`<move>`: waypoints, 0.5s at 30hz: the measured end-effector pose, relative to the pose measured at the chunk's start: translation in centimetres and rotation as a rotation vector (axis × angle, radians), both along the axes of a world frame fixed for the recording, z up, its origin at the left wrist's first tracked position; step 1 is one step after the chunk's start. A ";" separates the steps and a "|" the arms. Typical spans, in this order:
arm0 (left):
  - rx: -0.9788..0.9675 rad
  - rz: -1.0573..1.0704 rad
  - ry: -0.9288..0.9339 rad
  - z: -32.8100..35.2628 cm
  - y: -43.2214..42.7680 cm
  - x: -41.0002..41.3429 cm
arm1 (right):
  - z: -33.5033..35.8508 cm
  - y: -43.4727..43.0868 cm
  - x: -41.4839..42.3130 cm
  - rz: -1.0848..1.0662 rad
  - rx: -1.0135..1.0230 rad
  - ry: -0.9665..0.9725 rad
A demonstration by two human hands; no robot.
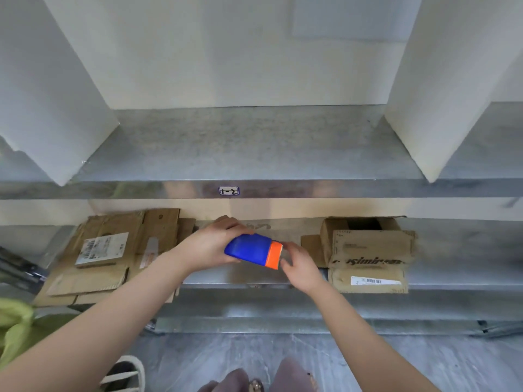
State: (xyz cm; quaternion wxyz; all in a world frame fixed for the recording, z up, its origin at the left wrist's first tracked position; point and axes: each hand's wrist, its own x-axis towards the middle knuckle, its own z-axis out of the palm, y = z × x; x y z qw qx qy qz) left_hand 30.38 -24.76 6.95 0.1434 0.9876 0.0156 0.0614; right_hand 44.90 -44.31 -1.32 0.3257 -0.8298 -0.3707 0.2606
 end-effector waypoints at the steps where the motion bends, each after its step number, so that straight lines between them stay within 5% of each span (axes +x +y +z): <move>1: -0.006 -0.014 -0.016 0.4 -0.3 0.4 | 0.6 -0.3 0.1 -0.025 0.013 0.003; 7: -0.045 -0.098 -0.094 2.4 -3.2 2.7 | 3.3 -3.9 1.2 -0.236 0.105 0.032; 15: -0.091 0.041 -0.066 3.3 -8.3 6.4 | 7.1 -10.7 6.2 -0.321 0.074 -0.201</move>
